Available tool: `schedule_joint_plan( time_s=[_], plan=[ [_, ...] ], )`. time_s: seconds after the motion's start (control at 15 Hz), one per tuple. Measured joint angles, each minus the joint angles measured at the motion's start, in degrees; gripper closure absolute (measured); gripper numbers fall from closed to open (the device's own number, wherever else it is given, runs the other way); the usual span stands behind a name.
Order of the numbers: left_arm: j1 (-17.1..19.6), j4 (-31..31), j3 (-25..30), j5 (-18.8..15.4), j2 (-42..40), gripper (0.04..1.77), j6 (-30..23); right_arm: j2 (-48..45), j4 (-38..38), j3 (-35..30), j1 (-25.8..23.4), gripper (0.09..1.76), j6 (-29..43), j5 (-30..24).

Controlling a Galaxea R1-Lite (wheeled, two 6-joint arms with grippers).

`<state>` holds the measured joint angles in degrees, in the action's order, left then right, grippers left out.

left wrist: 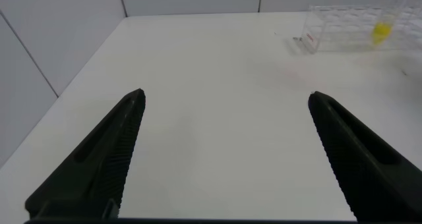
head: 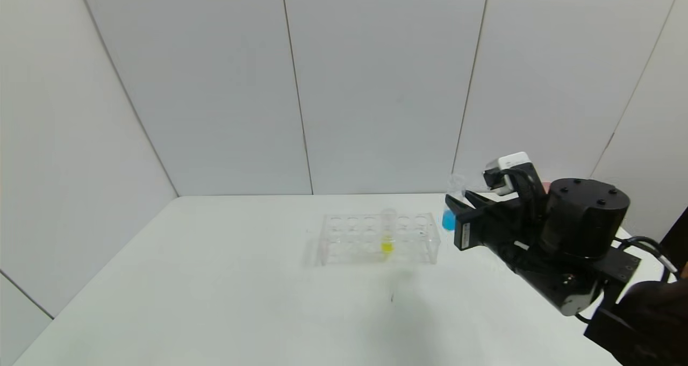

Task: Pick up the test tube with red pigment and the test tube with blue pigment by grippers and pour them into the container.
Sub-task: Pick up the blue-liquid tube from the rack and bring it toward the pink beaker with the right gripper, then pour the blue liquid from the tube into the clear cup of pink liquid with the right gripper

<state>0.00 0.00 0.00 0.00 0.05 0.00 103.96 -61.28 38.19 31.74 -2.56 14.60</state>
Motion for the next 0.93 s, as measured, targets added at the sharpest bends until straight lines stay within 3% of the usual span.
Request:
schedule_joint_plan(
  time_s=[0.33, 0.73, 0.93],
  plan=[
    [0.00, 0.00, 0.00, -0.02, 0.00, 0.05, 0.00, -10.52, 9.58, -5.73, -9.62, 1.37, 3.34, -12.93],
    [0.00, 0.00, 0.00, 0.00, 0.00, 0.05, 0.00, -16.84, 17.79, -5.58, -32.76, 1.37, 3.18, -34.68],
    [0.00, 0.00, 0.00, 0.00, 0.00, 0.05, 0.00, -17.30, 24.31, -2.39, -42.81, 1.37, -0.52, -43.56]
  ],
)
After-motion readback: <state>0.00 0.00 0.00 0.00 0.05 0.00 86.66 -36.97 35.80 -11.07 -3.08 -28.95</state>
